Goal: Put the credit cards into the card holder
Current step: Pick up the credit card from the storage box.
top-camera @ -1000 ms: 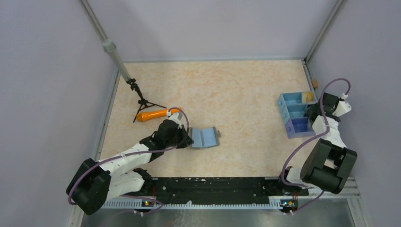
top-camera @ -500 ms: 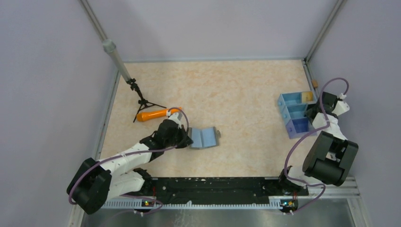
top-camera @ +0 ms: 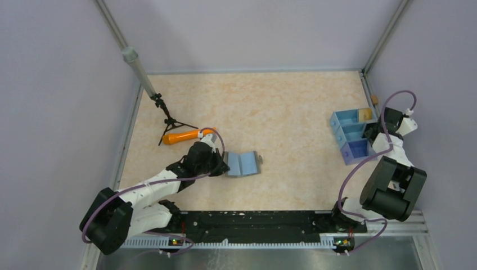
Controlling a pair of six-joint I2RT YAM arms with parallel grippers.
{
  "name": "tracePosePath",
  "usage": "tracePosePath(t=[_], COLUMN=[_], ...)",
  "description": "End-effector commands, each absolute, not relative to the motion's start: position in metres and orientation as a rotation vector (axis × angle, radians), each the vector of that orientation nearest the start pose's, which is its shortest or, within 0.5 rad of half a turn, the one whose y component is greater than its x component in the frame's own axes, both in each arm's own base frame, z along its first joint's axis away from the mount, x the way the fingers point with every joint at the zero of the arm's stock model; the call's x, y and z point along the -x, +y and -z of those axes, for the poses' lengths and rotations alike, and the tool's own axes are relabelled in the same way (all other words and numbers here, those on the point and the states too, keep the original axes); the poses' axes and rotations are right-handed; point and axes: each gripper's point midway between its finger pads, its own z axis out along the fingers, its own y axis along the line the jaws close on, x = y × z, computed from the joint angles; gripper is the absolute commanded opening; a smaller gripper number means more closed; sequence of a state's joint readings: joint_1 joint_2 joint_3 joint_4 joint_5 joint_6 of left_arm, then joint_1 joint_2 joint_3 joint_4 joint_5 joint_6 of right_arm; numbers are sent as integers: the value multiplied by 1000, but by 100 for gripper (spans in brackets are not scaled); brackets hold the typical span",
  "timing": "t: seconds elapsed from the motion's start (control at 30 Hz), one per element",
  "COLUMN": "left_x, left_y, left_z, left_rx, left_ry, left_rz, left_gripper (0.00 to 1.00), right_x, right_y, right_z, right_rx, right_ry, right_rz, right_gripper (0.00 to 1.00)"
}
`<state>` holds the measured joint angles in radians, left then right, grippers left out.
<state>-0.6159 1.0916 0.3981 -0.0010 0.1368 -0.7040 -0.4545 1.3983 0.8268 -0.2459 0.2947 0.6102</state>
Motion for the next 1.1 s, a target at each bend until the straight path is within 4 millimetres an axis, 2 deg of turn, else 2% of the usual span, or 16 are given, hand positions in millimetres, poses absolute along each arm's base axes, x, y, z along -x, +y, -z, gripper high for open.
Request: tracePosePath(t=[0.0, 0.13, 0.53, 0.73, 0.83, 0.97, 1.07], left_x=[-221, -221, -220, -219, -218, -217, -217], left_y=[-217, -218, -220, -220, -220, -221, -222], left_z=[-72, -71, -72, -73, -72, -73, -75], left_rx=[21, 20, 17, 16, 14, 10, 5], left_ry=[2345, 2350, 2347, 2342, 2343, 2339, 2334], left_rz=[849, 856, 872, 879, 882, 893, 902], left_gripper=[0, 0, 0, 0, 0, 0, 0], right_x=[-331, -332, -330, -322, -319, -309, -298], right_y=[-191, -191, -190, -191, -191, -191, -191], right_z=[-117, -122, -136, -146, -148, -149, -159], right_rx=[-1270, -1263, -1251, -1259, -1263, -1275, -1275], right_ry=[1870, 1866, 1850, 1836, 1837, 1848, 1843], right_rz=[230, 229, 226, 252, 260, 293, 330], right_gripper=[31, 24, 15, 14, 9, 5, 5])
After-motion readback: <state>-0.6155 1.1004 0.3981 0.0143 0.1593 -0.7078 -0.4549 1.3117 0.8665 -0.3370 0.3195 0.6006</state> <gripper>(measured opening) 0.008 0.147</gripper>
